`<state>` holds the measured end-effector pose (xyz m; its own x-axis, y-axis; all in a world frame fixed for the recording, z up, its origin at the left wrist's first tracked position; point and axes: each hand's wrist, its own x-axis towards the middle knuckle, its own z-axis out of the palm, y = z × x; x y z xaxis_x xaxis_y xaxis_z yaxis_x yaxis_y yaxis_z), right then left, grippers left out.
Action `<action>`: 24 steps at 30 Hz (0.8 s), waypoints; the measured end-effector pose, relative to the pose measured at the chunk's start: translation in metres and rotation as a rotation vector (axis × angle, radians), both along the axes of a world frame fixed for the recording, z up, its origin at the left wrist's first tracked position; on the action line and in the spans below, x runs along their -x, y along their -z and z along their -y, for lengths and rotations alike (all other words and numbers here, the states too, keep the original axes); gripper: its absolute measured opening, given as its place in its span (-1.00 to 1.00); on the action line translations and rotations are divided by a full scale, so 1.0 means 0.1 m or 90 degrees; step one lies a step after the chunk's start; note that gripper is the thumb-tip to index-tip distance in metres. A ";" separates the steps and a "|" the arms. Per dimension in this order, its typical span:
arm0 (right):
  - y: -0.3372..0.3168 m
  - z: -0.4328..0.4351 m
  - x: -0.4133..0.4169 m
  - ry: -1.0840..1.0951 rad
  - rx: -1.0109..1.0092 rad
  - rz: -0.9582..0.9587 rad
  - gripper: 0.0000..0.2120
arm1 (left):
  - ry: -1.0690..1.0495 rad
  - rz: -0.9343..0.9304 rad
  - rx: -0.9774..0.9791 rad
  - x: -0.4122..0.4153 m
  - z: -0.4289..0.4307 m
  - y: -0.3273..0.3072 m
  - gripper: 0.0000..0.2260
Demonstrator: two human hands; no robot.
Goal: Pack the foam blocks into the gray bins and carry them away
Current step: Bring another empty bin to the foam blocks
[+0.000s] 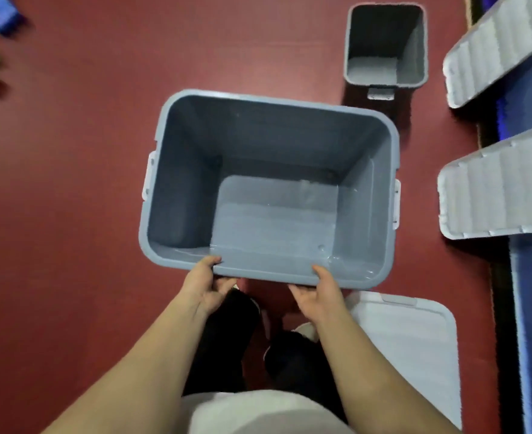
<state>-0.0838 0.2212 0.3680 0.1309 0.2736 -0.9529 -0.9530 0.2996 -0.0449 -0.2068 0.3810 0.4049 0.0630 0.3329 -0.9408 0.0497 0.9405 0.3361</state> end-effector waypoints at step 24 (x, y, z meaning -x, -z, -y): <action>-1.01 -4.27 3.10 -0.556 0.053 0.086 -0.86 | -0.567 0.027 0.026 3.93 -2.64 -0.42 -0.64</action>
<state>-0.3939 0.6477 0.4695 0.0211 0.2589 -0.9657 -0.8251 -0.5409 -0.1631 -0.5994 0.6448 0.4472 -0.1680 0.2410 -0.9559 -0.7167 0.6359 0.2863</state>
